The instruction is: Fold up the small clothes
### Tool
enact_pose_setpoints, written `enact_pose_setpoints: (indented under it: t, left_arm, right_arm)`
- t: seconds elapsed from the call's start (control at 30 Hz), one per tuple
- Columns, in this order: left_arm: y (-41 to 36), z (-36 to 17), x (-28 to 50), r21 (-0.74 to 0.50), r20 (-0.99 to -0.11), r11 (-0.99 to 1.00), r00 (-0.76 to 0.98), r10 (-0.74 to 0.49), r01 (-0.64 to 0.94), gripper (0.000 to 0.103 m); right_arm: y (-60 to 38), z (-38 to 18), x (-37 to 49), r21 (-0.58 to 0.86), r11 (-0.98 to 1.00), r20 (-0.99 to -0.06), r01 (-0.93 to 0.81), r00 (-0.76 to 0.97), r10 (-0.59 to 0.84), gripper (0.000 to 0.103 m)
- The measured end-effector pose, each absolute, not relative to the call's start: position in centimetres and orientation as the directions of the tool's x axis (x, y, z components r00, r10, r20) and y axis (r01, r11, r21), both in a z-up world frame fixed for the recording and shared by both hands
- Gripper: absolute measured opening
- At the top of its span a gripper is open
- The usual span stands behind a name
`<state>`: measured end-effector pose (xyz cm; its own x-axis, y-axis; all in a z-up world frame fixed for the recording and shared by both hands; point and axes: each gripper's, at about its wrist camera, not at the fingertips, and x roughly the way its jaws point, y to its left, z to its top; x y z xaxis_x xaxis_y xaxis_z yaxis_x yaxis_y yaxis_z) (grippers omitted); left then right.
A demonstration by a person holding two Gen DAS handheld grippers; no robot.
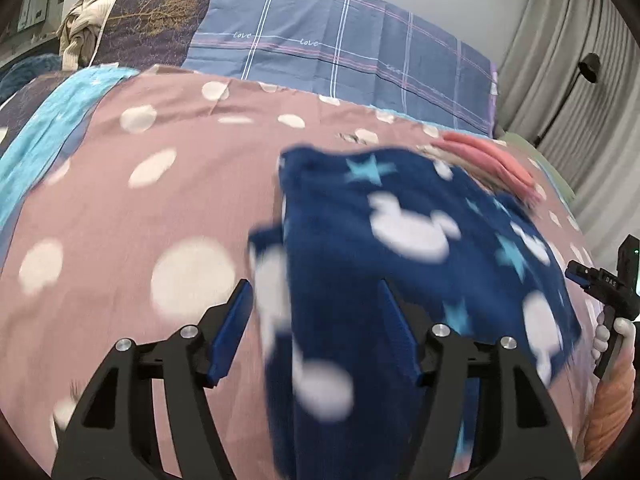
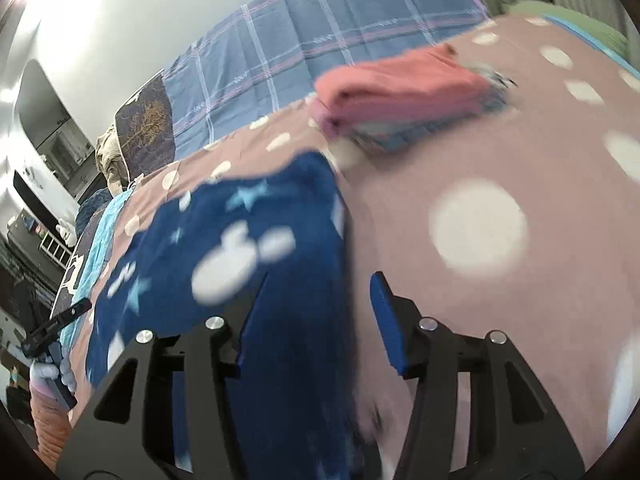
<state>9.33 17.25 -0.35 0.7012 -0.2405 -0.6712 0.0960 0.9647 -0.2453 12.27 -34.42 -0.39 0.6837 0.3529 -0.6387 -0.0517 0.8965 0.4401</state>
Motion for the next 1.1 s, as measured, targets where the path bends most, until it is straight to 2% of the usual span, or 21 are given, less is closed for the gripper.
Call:
enact_pose_setpoints:
  t: [0.2,0.3,0.63,0.7,0.73,0.77,0.8,0.83,0.87,0.97,1.1]
  left_arm:
    - [18.2,-3.2,3.6,-0.347,-0.681,0.934,0.664,-0.309,0.079,0.066]
    - [18.2,-4.1,2.3,-0.421,-0.654,0.901,0.654,-0.38,0.103,0.066]
    - [18.5,-2.8,2.5,-0.407,-0.61,0.906,0.702,-0.366,0.118,0.066]
    - [18.5,-3.6,3.0,-0.41,-0.636,0.906,0.68,-0.365,0.102,0.064]
    - [18.4,-4.0,3.1,-0.415,-0.646,0.904,0.667,-0.372,0.102,0.053]
    - [18.3,-4.6,3.1,-0.42,-0.652,0.902,0.658,-0.377,0.1,0.036]
    - [18.4,-4.9,2.8,-0.416,-0.65,0.905,0.666,-0.366,0.092,0.031]
    - [18.6,-4.9,2.5,-0.428,-0.634,0.899,0.678,-0.373,0.094,0.016]
    - [19.0,-4.9,2.2,-0.469,-0.609,0.877,0.68,-0.408,0.105,0.008]
    - [19.9,-3.2,0.8,-0.51,-0.549,0.852,0.719,-0.427,0.116,0.008]
    - [19.1,-3.5,0.1,-0.42,-0.592,0.896,0.705,-0.391,0.145,0.009]
  right_arm:
    - [-35.9,-2.7,5.2,0.519,0.855,-0.644,0.016,0.665,0.378,0.056]
    - [-35.5,-3.3,3.3,0.54,0.841,-0.641,0.011,0.654,0.402,0.056]
    - [-34.7,-2.3,0.2,0.54,0.842,-0.611,-0.017,0.68,0.406,0.061]
    - [-34.5,-2.6,0.2,0.548,0.836,-0.612,-0.016,0.674,0.414,0.061]
    - [-34.5,-2.8,0.1,0.552,0.834,-0.614,-0.014,0.67,0.417,0.061]
    - [-34.3,-3.1,0.2,0.556,0.831,-0.617,-0.012,0.664,0.422,0.061]
    - [-34.1,-3.5,0.3,0.56,0.829,-0.622,-0.01,0.655,0.428,0.061]
    - [-34.0,-3.8,0.4,0.56,0.828,-0.629,-0.007,0.647,0.431,0.062]
    - [-33.8,-4.1,0.6,0.559,0.829,-0.637,-0.004,0.639,0.432,0.063]
    - [-33.1,-4.5,1.3,0.545,0.839,-0.66,0.008,0.621,0.423,0.063]
    - [-32.4,-3.7,1.8,0.53,0.848,-0.656,-0.018,0.625,0.423,0.064]
